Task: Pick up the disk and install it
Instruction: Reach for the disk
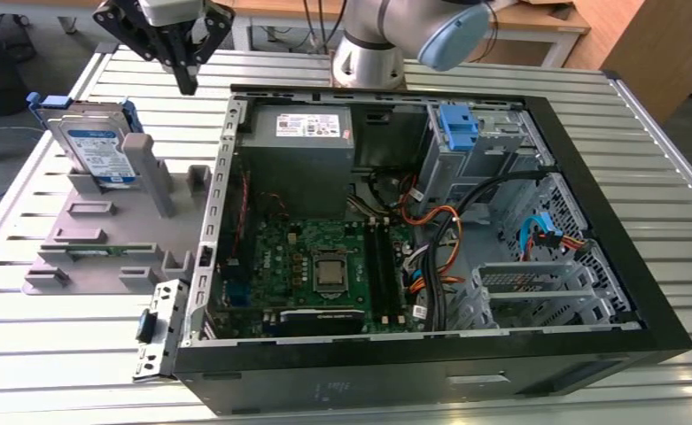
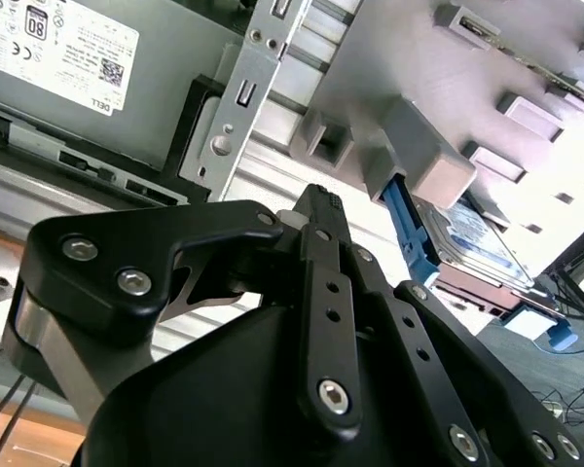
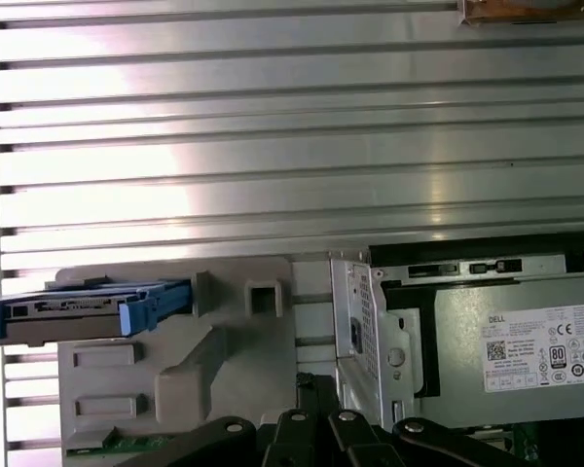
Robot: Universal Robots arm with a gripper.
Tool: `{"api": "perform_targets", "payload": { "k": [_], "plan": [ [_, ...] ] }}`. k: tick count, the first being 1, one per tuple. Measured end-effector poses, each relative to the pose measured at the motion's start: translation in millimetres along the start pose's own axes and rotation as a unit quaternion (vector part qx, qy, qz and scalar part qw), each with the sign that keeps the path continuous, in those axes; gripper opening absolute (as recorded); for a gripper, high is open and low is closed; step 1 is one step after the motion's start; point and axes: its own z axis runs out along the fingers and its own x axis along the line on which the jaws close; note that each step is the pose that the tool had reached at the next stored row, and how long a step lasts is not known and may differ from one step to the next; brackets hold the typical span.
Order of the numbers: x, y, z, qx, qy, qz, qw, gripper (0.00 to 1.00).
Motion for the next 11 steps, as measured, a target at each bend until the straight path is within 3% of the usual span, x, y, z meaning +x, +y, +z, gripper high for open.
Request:
{"api": "perform_targets", "payload": {
  "k": [11],
  "plan": [
    [24.0,8.5,2.0,0.0000,0.0000,0.000,1.0000,0.11]
  ]
}}
